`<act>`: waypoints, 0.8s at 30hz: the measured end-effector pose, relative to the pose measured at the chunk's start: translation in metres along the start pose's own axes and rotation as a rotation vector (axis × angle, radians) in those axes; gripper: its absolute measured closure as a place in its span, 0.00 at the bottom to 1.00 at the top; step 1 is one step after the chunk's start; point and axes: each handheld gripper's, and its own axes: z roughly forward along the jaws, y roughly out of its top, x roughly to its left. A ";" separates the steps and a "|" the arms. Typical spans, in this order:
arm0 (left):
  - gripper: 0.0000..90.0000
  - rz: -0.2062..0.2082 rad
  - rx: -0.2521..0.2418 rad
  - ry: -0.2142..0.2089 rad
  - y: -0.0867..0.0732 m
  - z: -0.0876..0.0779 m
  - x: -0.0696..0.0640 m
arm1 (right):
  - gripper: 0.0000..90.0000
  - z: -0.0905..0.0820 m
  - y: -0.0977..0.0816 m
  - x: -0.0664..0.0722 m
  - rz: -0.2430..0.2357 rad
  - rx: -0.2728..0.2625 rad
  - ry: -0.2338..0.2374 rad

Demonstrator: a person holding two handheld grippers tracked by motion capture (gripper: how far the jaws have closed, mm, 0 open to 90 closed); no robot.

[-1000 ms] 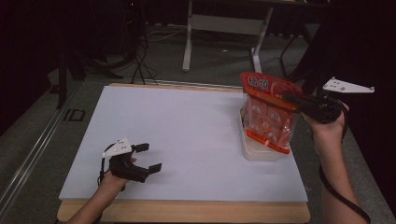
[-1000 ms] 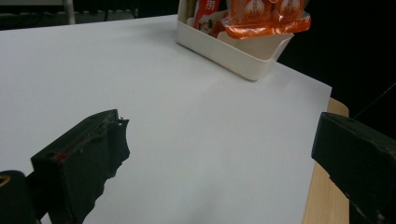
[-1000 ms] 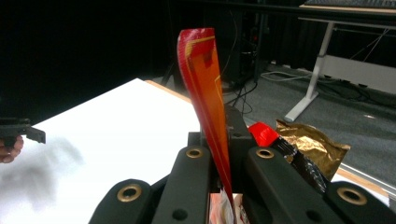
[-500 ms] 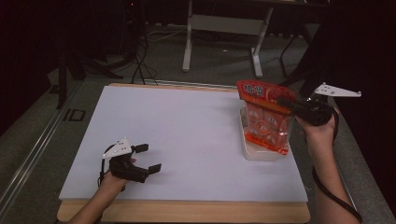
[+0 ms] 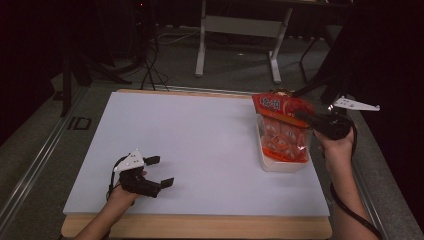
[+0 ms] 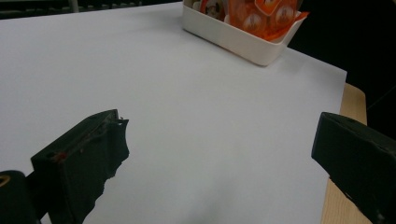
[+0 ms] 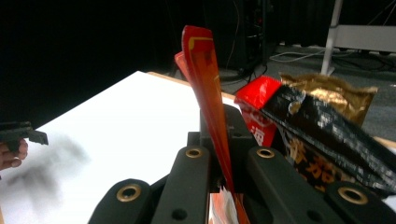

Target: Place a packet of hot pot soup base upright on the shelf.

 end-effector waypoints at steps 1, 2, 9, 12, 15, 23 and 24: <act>0.02 -0.006 -0.002 0.001 0.000 0.000 0.000 | 1.00 0.000 -0.002 -0.001 0.007 -0.002 0.004; 0.02 -0.010 0.000 0.000 -0.001 0.000 0.001 | 1.00 -0.001 -0.005 -0.002 0.016 -0.007 0.007; 0.02 -0.007 0.009 0.000 -0.002 0.001 0.001 | 0.99 -0.010 -0.022 -0.013 0.046 -0.032 -0.018; 0.02 -0.011 0.010 -0.002 -0.003 0.002 0.001 | 0.99 -0.012 -0.027 -0.015 0.033 -0.018 -0.049; 0.02 -0.013 0.008 -0.003 -0.003 0.002 0.001 | 0.99 -0.012 -0.034 -0.017 0.023 0.004 -0.065; 0.02 -0.021 0.002 -0.006 -0.003 0.001 0.002 | 0.98 -0.017 -0.045 -0.025 0.051 0.003 -0.067; 0.02 -0.022 0.002 -0.006 -0.004 0.002 0.002 | 0.98 -0.017 -0.044 -0.025 0.058 0.001 -0.062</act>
